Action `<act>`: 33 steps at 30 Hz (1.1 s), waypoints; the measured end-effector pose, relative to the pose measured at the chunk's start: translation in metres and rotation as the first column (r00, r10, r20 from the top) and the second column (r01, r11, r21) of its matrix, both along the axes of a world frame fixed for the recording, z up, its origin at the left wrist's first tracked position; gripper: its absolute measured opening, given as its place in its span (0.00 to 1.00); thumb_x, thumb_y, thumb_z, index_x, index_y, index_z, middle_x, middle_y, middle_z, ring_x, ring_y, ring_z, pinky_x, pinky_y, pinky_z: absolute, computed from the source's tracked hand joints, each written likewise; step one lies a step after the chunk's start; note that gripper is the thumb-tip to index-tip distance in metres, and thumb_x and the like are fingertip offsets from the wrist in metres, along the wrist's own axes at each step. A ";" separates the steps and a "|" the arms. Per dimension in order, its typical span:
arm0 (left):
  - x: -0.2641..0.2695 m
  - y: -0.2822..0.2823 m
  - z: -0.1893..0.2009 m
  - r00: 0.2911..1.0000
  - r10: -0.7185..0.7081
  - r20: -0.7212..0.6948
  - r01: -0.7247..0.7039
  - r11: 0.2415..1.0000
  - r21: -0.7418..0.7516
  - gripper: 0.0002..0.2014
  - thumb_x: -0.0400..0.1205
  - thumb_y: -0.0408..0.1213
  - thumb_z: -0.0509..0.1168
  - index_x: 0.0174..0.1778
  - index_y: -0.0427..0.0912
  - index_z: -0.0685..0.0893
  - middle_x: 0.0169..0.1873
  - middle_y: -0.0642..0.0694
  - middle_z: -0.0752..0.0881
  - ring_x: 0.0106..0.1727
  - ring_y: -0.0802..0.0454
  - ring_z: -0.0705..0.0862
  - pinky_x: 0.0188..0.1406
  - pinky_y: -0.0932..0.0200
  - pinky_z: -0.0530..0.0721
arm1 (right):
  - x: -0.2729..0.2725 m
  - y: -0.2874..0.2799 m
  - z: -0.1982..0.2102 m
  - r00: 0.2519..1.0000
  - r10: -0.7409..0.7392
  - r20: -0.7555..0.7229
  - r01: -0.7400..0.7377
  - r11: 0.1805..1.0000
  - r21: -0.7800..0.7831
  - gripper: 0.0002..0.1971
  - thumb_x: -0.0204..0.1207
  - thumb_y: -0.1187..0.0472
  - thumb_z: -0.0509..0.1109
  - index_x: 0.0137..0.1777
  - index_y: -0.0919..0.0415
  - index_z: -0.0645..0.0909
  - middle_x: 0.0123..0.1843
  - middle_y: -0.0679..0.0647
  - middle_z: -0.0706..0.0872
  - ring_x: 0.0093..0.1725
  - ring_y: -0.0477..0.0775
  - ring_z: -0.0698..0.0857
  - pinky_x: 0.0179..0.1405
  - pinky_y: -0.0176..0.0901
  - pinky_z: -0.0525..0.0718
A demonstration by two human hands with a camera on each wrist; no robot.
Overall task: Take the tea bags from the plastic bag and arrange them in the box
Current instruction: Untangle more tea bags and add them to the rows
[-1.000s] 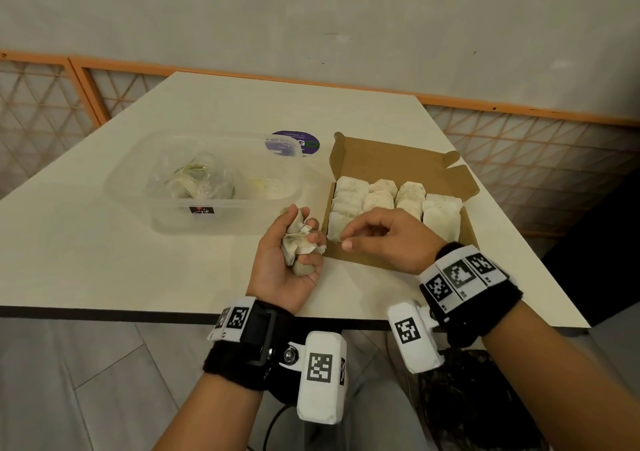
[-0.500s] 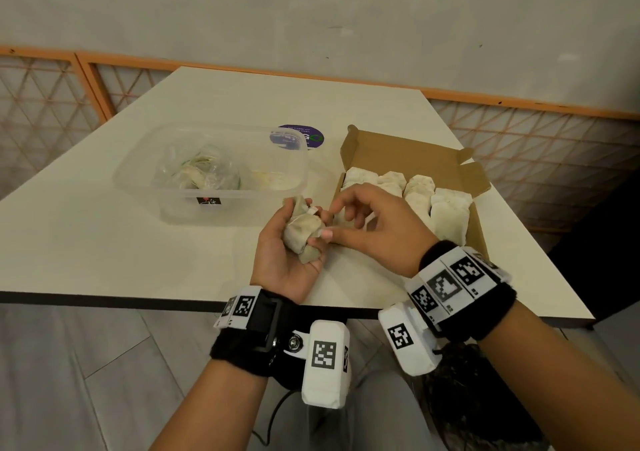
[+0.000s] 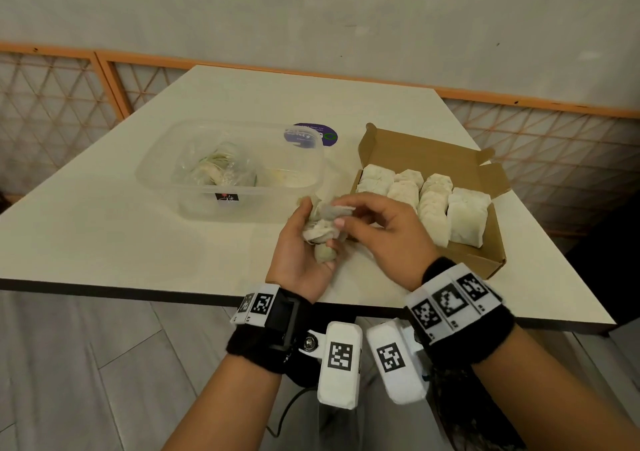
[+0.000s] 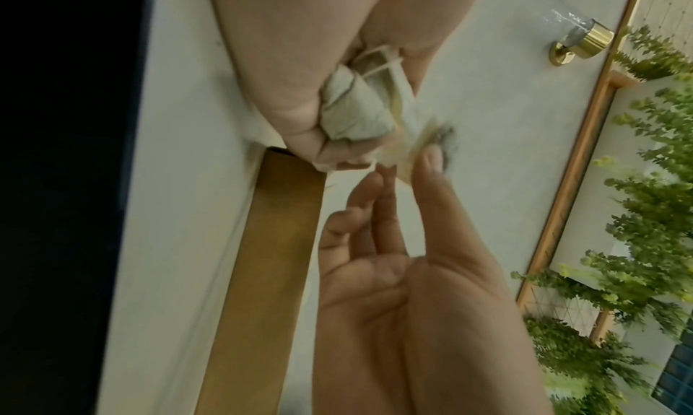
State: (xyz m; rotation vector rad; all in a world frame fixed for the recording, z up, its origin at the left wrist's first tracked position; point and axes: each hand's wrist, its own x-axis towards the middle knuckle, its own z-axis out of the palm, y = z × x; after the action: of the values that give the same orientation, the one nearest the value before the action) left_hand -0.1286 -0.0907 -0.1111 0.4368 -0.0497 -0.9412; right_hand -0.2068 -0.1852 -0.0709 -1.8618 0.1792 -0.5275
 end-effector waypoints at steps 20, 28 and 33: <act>-0.009 -0.007 0.001 0.890 0.058 0.452 -0.164 0.966 0.199 0.04 0.73 0.34 0.71 0.38 0.46 0.83 0.31 0.47 0.81 0.27 0.59 0.78 0.16 0.69 0.69 | -0.010 -0.018 0.006 0.993 -0.119 -0.023 0.121 0.973 0.199 0.18 0.71 0.73 0.72 0.58 0.55 0.80 0.45 0.52 0.83 0.37 0.42 0.81 0.40 0.30 0.82; -0.009 -0.009 0.000 0.909 0.014 0.417 -0.107 0.974 0.200 0.07 0.76 0.40 0.69 0.41 0.40 0.82 0.33 0.45 0.81 0.28 0.60 0.79 0.13 0.71 0.68 | -0.016 -0.042 0.027 0.985 -0.062 -0.162 0.067 0.997 0.024 0.10 0.69 0.76 0.72 0.41 0.60 0.84 0.37 0.60 0.78 0.37 0.51 0.76 0.36 0.31 0.76; -0.005 -0.006 0.002 0.970 0.031 0.241 -0.060 0.992 0.114 0.05 0.77 0.38 0.64 0.35 0.45 0.82 0.33 0.48 0.82 0.33 0.61 0.79 0.11 0.73 0.68 | -0.031 -0.077 0.037 0.936 -0.303 -0.176 0.297 0.953 -0.063 0.07 0.69 0.64 0.76 0.36 0.55 0.81 0.35 0.49 0.83 0.32 0.40 0.80 0.36 0.29 0.77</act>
State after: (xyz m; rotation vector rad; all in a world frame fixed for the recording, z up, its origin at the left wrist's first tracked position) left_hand -0.1338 -0.0968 -0.1092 0.6600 -0.2019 -0.8456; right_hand -0.2376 -0.2621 -0.0343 -1.9286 0.5893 -0.5676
